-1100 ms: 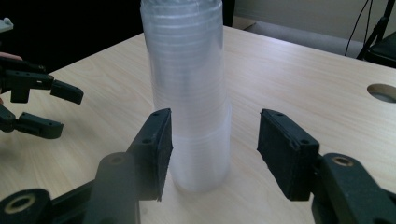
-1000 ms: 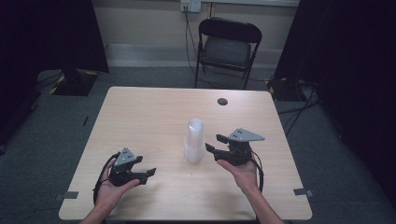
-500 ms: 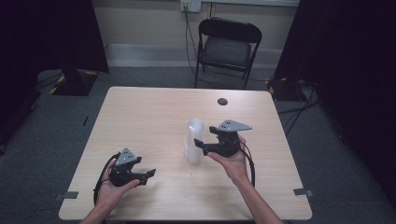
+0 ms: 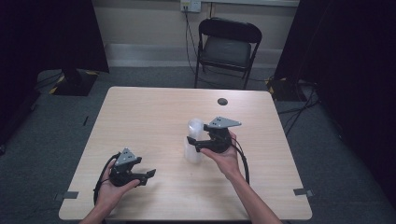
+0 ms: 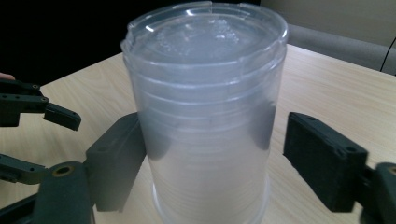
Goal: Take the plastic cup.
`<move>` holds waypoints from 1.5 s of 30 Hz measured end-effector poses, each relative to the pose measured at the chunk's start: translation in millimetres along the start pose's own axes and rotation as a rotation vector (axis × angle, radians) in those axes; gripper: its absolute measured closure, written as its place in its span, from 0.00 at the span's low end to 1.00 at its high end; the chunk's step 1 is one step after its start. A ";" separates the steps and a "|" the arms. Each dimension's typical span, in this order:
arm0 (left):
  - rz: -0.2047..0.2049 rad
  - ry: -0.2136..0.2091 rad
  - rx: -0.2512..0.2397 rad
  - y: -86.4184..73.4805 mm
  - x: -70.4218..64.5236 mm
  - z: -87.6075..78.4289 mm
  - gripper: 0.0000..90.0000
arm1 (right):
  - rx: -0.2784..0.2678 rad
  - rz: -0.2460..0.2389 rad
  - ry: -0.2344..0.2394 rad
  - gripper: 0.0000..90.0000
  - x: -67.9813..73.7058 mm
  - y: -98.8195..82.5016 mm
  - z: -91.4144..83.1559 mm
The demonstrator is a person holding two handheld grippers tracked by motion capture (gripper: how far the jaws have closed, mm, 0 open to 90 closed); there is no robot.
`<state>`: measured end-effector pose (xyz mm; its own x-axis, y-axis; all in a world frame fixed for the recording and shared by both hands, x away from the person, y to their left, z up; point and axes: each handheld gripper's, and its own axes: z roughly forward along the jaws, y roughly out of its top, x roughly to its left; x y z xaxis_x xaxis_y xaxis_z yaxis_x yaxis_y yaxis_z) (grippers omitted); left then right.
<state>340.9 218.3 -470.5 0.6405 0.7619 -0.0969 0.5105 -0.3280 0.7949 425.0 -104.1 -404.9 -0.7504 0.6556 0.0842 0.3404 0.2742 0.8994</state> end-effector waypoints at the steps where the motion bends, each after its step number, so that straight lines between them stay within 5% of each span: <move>1: 0.000 0.000 0.000 0.0 0.0 0.0 0.24 | 0.003 0.002 0.000 0.25 0.1 -0.1 1.0; 11: 0.001 0.003 -0.001 -0.2 -0.1 -0.6 0.24 | 0.022 -0.002 0.006 0.26 -0.8 -6.0 15.0; 37: 0.004 0.002 0.002 -0.5 -0.7 -0.3 0.24 | -0.002 -0.002 0.004 0.33 4.6 5.5 19.0; 41: -0.037 -0.019 -0.019 -0.8 -0.4 0.2 0.24 | -0.007 0.005 0.014 0.34 4.3 9.2 16.8; 45: -0.033 -0.018 -0.034 -0.4 -1.3 0.1 0.25 | -0.011 0.008 0.017 0.34 4.0 12.3 15.0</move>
<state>340.0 217.4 -470.7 0.6343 0.7614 -0.1339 0.5118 -0.2838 0.8109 434.6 -87.6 -399.9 -0.7572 0.6457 0.0985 0.3404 0.2614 0.9032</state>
